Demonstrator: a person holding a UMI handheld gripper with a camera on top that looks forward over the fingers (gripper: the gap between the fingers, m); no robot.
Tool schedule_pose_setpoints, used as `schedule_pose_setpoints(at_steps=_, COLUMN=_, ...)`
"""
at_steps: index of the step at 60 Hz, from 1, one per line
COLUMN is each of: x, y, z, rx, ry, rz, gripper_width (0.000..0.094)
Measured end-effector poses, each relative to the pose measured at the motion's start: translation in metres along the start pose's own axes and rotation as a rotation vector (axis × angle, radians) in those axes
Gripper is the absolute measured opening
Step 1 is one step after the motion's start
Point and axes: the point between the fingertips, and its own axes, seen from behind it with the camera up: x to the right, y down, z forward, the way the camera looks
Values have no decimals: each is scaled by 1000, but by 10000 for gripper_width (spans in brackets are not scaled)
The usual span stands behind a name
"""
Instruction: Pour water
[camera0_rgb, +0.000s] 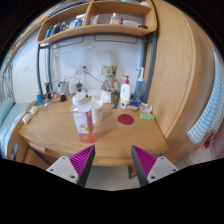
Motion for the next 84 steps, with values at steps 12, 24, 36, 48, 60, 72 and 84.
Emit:
schedule_pose_setpoints(at_steps=12, x=-68, y=12, z=33, rx=55, ry=-58, rz=6, gripper_width=741)
schedule_pose_setpoints(at_steps=24, x=-120, y=1, z=85, rx=68, ry=-138, rz=16, gripper_width=743)
schedule_pose_setpoints(at_steps=36, x=-117, y=-21, z=120, rx=86, ry=-91, rz=-18, gripper_width=752)
schedule_pose_setpoints(at_steps=48, x=-116, y=-44, z=137, rx=130, ry=-87, rz=-16, gripper_width=753)
schedule_pose_setpoints(at_steps=60, x=-111, y=-55, z=149, rx=213, ry=-53, rz=-27, gripper_width=578)
schedule_pose_setpoints(at_steps=72, x=-118, y=-57, z=150, rx=244, ry=-94, rz=17, gripper_width=467)
schedule_pose_setpoints(at_steps=84, x=-153, y=-66, z=154, rx=174, ry=-167, rz=28, gripper_width=467)
